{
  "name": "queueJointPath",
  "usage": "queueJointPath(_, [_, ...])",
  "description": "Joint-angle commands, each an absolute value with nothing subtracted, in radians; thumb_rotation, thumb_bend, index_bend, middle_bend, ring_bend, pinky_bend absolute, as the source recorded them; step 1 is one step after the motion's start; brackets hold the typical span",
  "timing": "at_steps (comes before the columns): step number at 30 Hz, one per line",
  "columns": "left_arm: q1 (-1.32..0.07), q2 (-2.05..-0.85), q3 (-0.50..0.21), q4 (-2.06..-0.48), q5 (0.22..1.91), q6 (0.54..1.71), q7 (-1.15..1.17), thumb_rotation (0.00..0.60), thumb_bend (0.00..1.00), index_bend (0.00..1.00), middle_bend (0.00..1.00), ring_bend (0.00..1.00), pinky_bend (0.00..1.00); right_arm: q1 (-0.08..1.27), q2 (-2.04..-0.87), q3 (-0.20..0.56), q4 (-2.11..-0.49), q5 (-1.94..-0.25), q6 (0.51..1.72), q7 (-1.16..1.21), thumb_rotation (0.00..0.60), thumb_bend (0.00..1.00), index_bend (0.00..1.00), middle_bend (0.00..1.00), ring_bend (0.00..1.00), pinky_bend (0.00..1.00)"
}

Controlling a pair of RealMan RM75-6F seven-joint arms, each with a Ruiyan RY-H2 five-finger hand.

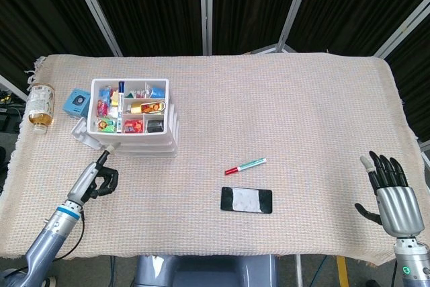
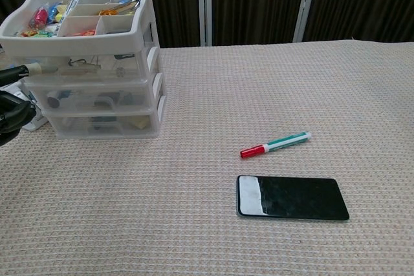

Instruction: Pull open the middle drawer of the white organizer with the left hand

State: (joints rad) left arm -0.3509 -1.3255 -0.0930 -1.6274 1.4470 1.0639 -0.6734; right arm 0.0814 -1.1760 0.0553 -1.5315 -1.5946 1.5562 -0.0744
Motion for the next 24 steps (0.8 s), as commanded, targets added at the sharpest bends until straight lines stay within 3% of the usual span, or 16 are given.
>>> queueJointPath(1, [-0.365,-1.340,-0.099,-1.619,1.433,1.046,-0.675,0.600,0.72,0.00,0.79,0.87,0.74,0.082,-1.176,0.054,-1.533,-1.596,1.554,-0.073,0.600,0.02,0.00,0.00,0.00,0.00])
queueJointPath(24, [-0.431,-1.425,-0.122,-1.587,1.376,0.979,-0.694,0.600,0.72,0.00,0.79,0.87,0.74,0.081,-1.164,0.054,-1.543,-1.596,1.552,-0.055,0.600,0.02,0.00,0.00,0.00,0.00])
